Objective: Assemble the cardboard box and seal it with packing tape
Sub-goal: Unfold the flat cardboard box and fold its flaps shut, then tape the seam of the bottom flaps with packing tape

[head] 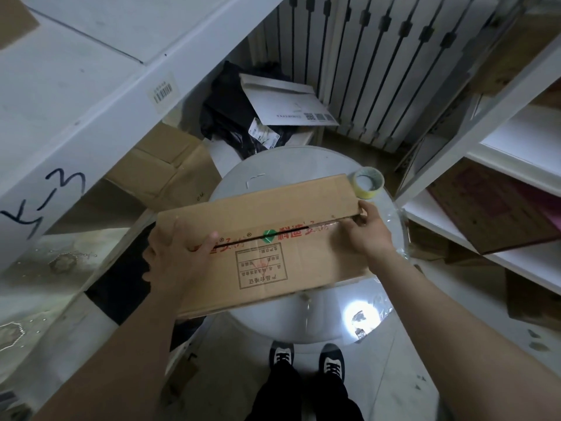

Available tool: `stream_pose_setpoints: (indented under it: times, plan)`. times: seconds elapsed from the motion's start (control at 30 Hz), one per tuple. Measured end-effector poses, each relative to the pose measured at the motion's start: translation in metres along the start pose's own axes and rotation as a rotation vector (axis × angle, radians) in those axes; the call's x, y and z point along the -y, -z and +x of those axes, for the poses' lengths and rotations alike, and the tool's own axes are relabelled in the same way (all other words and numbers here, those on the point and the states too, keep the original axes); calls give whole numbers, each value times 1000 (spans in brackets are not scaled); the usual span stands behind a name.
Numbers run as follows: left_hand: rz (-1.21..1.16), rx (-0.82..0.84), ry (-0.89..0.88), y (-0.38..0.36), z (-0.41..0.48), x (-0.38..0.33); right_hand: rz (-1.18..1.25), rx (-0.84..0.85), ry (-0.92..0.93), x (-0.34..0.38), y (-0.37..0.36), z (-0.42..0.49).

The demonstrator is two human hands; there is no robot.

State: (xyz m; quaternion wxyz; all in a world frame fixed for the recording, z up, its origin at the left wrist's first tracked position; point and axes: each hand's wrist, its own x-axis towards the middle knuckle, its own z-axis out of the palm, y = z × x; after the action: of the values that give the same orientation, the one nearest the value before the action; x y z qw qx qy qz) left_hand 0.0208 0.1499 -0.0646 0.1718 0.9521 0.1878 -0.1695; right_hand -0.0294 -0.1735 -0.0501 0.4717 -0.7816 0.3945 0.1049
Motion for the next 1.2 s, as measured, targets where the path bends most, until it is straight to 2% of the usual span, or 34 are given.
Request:
stream_pose_setpoints:
  times: [0.2, 0.5, 0.73, 0.8, 0.87, 0.93, 0.97, 1.1, 1.2]
  plan:
    - [39, -82, -26, -2, 2, -8, 95, -5, 22, -5, -1, 7]
    - [67, -38, -105, -21, 7, -21, 109, -4, 45, -25, 3, 18]
    - [197, -23, -117, -22, -3, -32, -147, 101, 201, -36, -1, 22]
    - [309, -60, -252, -25, -13, -40, -206, 135, 191, -36, 0, 24]
    - [338, -107, -529, -32, -23, -47, -256, 163, 188, -34, 3, 26]
    - [366, -77, -767, -43, -34, -56, -307, 179, 191, -33, 6, 26]
    - [389, -31, -829, -48, -39, -61, -331, 187, 193, -32, 8, 26]
    - [496, 153, -872, -63, -57, -72, -318, 102, 224, -30, 14, 17]
    - [509, 187, -819, -62, -60, -82, -236, 40, 328, -31, 19, 6]
